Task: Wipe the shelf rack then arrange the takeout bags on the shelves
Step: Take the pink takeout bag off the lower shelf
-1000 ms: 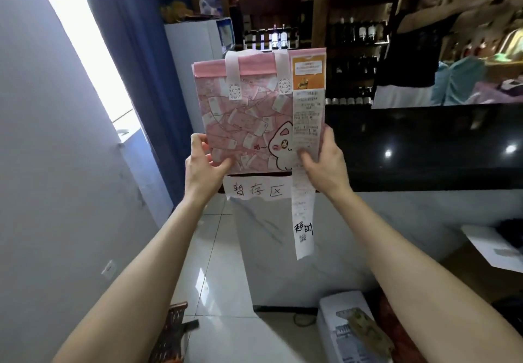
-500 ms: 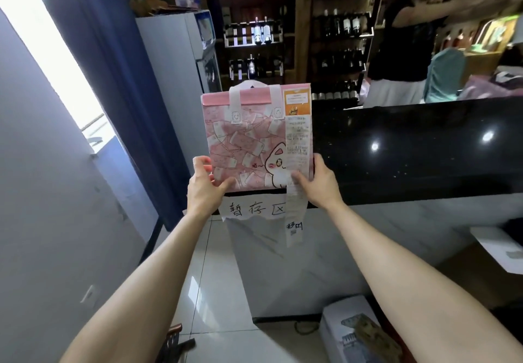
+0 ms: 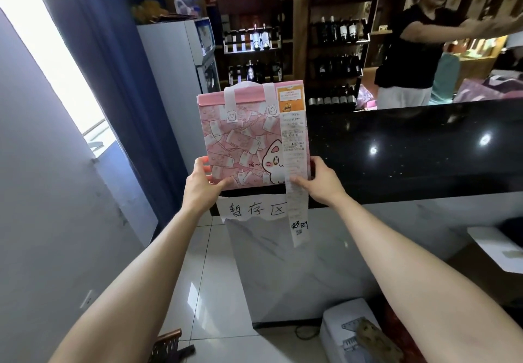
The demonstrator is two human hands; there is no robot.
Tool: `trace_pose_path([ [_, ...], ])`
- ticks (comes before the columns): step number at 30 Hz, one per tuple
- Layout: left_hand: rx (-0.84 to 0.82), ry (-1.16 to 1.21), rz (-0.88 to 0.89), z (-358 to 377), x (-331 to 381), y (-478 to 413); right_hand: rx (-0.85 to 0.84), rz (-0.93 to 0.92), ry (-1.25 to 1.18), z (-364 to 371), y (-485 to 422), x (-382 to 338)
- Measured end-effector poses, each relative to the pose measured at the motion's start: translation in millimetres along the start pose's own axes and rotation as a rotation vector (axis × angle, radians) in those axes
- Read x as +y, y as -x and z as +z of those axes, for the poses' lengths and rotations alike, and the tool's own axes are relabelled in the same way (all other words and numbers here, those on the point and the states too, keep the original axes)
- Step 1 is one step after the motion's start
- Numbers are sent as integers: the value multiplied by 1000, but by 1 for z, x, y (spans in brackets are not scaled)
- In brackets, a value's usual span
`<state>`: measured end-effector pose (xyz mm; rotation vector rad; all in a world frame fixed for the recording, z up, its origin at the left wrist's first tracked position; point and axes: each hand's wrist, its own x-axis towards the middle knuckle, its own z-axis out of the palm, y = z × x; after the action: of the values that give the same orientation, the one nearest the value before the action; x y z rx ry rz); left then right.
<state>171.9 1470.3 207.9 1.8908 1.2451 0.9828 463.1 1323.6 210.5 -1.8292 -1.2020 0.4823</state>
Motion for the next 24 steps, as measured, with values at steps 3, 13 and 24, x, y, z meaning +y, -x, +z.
trace_pose_path([
  [3, 17, 6, -12, -5, -1, 3, 16, 8, 15, -8, 7, 5],
  [13, 93, -64, -37, -27, -21, 45, 141, -195, 31, -27, 71, 14],
  [24, -139, -332, -434, -64, -56, 221, -746, -415, 372, 84, 97, 11],
])
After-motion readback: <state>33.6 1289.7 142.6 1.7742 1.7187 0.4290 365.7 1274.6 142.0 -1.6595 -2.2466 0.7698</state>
